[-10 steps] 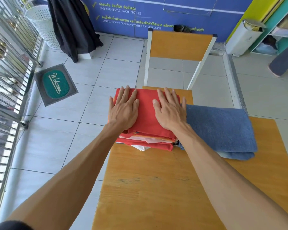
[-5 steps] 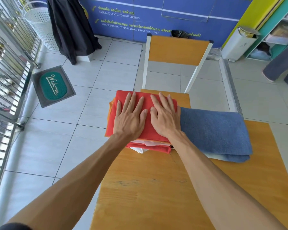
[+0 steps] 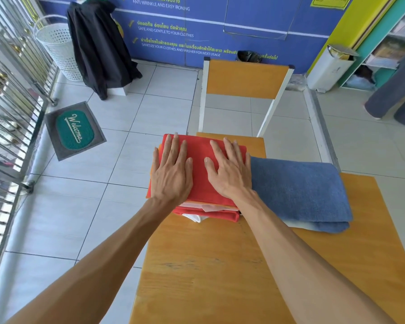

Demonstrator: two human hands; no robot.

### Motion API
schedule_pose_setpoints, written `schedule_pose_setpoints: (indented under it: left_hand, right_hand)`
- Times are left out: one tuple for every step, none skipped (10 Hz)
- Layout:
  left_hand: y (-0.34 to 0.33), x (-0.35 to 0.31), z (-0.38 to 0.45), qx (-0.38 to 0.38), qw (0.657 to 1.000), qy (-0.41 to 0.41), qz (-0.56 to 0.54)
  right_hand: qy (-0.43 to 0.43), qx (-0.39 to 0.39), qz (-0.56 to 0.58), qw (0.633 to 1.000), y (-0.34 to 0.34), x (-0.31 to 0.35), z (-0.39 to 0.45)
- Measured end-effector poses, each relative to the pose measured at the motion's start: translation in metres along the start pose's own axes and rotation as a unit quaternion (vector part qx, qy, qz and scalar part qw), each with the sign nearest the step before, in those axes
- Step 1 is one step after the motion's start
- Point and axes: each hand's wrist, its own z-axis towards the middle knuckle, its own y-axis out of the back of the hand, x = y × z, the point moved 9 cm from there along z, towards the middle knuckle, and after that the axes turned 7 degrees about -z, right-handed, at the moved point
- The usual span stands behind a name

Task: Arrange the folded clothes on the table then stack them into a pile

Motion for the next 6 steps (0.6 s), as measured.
schedule_pose_setpoints:
  left_hand:
    - [-0.012, 0.003, 0.004, 0.050, 0.999, 0.014, 0.011]
    - [-0.015, 0.005, 0.004, 0.075, 0.997, 0.019, 0.015]
    - [-0.015, 0.002, 0.007, 0.128, 0.991, 0.031, 0.031]
    - [-0.002, -0.006, 0.011, 0.161, 0.986, 0.051, 0.006]
    - [0.020, -0.029, 0.008, 0.159, 0.986, 0.049, -0.018]
    - [0.041, -0.063, 0.002, 0.155, 0.988, 0.012, -0.016]
  right_hand:
    - [0.001, -0.016, 0.009, 1.000, 0.001, 0.001, -0.001]
    - [0.001, -0.005, -0.005, 1.000, 0.002, 0.003, -0.001]
    - [0.004, 0.043, -0.015, 0.999, 0.000, 0.003, 0.000]
    - [0.016, 0.086, -0.027, 0.996, 0.010, 0.005, -0.005]
    - [0.012, 0.078, -0.014, 0.997, 0.033, -0.003, -0.018]
    - [0.002, 0.069, 0.019, 0.997, 0.061, -0.015, -0.036]
